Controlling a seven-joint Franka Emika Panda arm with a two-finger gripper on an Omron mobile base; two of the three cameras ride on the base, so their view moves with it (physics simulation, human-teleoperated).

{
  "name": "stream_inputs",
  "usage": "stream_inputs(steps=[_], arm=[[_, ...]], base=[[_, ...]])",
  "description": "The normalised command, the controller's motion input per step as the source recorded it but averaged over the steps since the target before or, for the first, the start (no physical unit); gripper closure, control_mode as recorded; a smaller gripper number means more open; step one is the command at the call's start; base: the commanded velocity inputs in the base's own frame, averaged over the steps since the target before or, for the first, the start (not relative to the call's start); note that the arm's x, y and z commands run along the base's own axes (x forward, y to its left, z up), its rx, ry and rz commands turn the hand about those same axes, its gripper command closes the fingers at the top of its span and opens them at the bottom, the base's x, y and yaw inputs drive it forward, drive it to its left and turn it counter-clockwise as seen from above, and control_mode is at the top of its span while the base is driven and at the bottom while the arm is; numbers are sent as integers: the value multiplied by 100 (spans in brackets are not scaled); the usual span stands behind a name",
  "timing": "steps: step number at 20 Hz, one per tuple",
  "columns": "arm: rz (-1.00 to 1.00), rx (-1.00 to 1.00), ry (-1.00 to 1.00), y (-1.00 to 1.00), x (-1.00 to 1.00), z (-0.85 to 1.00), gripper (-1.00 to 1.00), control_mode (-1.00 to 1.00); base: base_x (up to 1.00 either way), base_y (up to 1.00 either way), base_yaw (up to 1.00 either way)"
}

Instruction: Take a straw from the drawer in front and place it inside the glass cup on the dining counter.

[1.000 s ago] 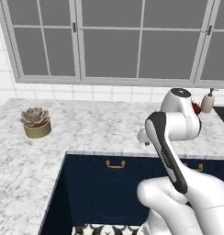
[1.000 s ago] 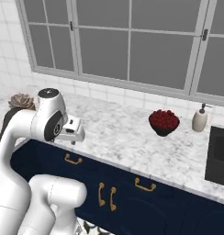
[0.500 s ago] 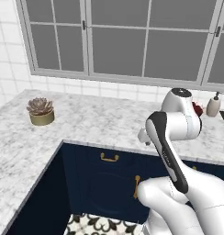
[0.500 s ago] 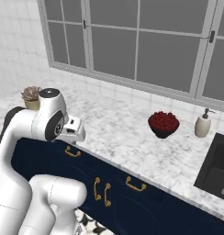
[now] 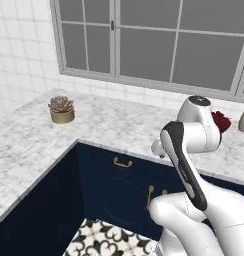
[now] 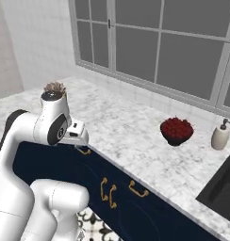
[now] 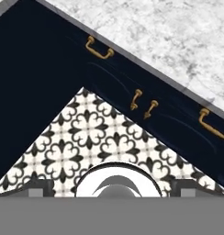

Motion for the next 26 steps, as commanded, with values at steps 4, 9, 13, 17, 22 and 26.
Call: stream_inputs(steps=[4,9,13,17,22,26], arm=[[0,0,0,0,0,0,-100,100],[0,0,0,0,0,0,-100,100],[0,0,0,0,0,0,-100,100],[0,0,0,0,0,0,-100,100],[16,0,-1,-3,0,-1,-100,-100],[32,0,0,0,20,-7,-100,-100]], base=[[-20,-13,42],[-39,-29,43],[-44,-40,43],[-32,-35,42],[-10,-15,25],[0,0,0]])
